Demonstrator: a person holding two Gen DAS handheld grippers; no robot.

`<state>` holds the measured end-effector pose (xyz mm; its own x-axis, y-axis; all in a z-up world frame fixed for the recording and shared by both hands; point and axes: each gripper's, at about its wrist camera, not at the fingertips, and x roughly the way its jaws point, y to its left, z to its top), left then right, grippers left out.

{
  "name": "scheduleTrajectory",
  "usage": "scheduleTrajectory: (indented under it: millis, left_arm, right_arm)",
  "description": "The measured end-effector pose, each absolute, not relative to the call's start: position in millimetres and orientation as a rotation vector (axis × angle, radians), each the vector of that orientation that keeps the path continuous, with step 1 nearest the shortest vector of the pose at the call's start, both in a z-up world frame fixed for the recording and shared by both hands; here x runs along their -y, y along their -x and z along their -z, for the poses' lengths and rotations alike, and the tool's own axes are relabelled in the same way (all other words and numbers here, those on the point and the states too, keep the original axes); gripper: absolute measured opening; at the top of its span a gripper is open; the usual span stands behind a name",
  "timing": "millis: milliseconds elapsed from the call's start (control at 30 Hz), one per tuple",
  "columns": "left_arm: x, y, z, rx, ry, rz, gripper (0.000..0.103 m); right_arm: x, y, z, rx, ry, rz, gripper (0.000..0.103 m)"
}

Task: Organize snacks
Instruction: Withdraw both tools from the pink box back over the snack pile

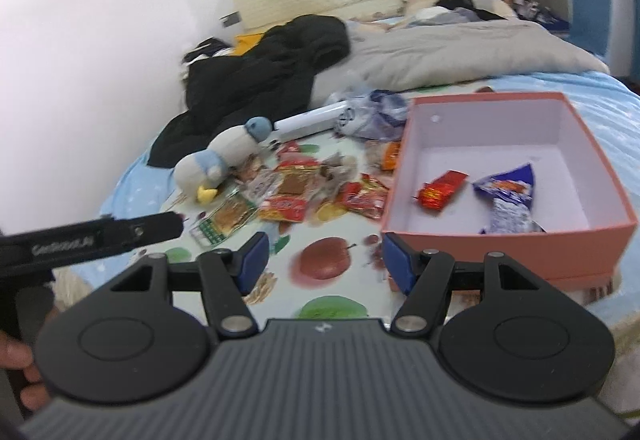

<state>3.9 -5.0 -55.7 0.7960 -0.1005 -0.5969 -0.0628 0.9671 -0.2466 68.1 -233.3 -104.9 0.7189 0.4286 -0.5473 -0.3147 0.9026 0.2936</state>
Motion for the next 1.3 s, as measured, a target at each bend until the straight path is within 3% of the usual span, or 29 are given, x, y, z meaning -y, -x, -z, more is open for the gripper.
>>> scheduleTrajectory:
  millis: [400,600,833,1033,1300]
  left_arm:
    - [-51,-43,68,-0.702,0.171,-0.022,0.080]
    - [-66,-87,47,-0.753,0.157,-0.029,0.082]
    - [-51,-106,15,-0.726,0.032,-0.045,0.086]
    - [-36,-119,25,-0.815,-0.057,0.001,0.086]
    - [-30,-148,32,-0.803,-0.126,0.096,0.086]
  right_arm:
    - [193,-101,112,-0.703,-0.143,-0.485,0.065]
    - [165,-153,104,-0.763,-0.123,-0.529,0.065]
    - [139,-211,104,-0.830,-0.101,-0.584,0.065]
    - [128,-236,116,-0.875,-0.047,-0.602,0.065]
    - [139,-232,139,-0.937,-0.011,-0.533,0.065]
